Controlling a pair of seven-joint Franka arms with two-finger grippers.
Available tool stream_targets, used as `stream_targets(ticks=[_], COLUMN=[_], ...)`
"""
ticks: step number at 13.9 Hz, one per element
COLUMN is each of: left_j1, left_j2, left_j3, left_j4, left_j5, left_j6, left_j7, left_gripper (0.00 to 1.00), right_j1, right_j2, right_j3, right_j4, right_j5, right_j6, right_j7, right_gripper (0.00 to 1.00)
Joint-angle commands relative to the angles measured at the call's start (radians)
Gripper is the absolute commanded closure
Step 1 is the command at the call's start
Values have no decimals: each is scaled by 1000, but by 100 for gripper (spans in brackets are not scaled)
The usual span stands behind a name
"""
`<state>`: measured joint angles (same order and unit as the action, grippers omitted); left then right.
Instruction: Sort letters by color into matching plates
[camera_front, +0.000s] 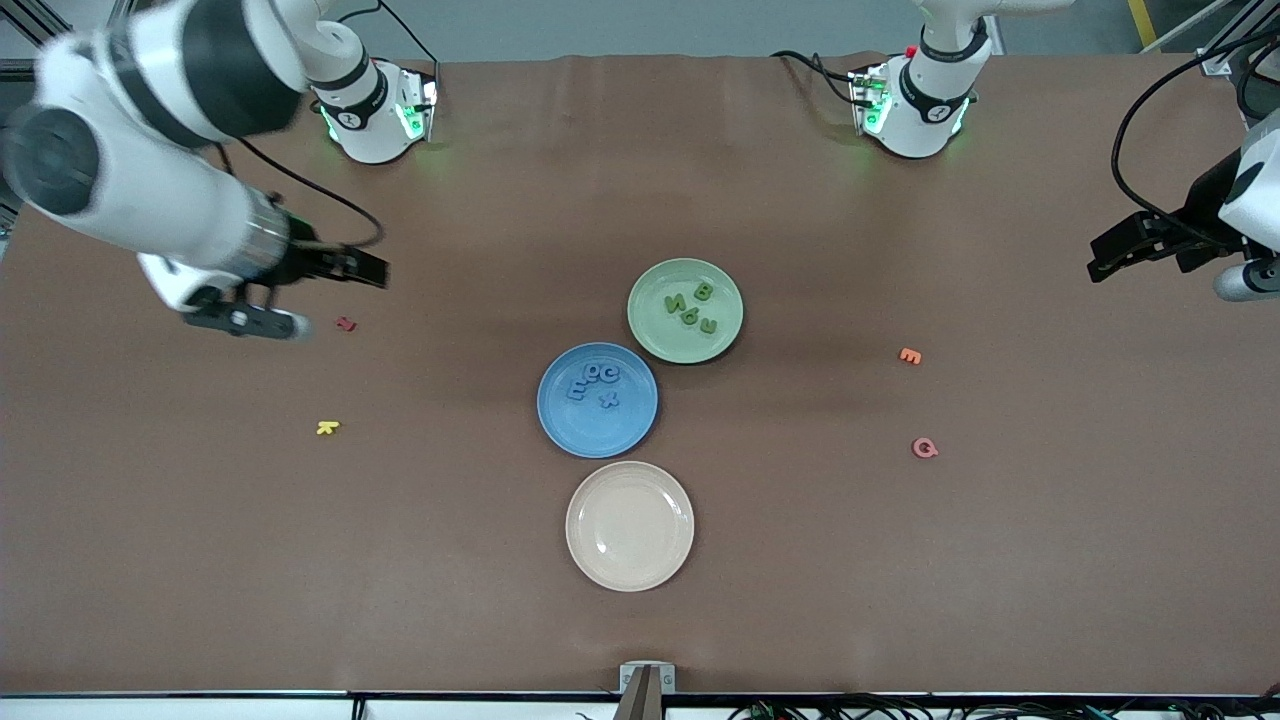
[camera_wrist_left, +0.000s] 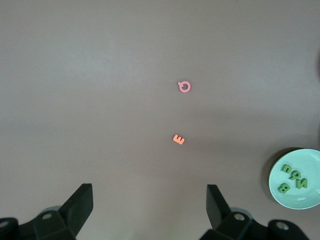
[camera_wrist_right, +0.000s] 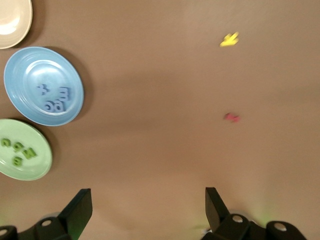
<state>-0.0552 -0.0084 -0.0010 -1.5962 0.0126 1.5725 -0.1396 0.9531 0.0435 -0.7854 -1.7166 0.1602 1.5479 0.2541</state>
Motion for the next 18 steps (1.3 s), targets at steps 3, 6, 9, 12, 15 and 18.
stream_targets(ticks=[3, 6, 9, 12, 15, 18], left_j1=[-5, -3, -3, 0, -6, 0], left_j2=[-44, -64, -90, -99, -87, -84], left_j3=[-13, -50, -62, -63, -63, -62], left_j4=[-44, -76, -122, -122, -117, -108], left_j5=[-11, -11, -11, -11, -10, -10], left_j6=[6, 15, 53, 50, 53, 55], left_j7=[-1, -6, -6, -9, -11, 8], left_gripper=[0, 0, 0, 0, 0, 0], right_j1=[-120, -122, -125, -123, -125, -119], right_j2=[-74, -38, -1, -1, -1, 1], right_j3=[-25, -23, -25, -25, -25, -23], right_j4=[35, 159, 207, 207, 207, 207], right_j5=[-100, -117, -116, -111, -114, -114], right_j6=[21, 29, 84, 90, 84, 92], right_j7=[-251, -251, -239, -237, -237, -237], right_gripper=[0, 0, 0, 0, 0, 0])
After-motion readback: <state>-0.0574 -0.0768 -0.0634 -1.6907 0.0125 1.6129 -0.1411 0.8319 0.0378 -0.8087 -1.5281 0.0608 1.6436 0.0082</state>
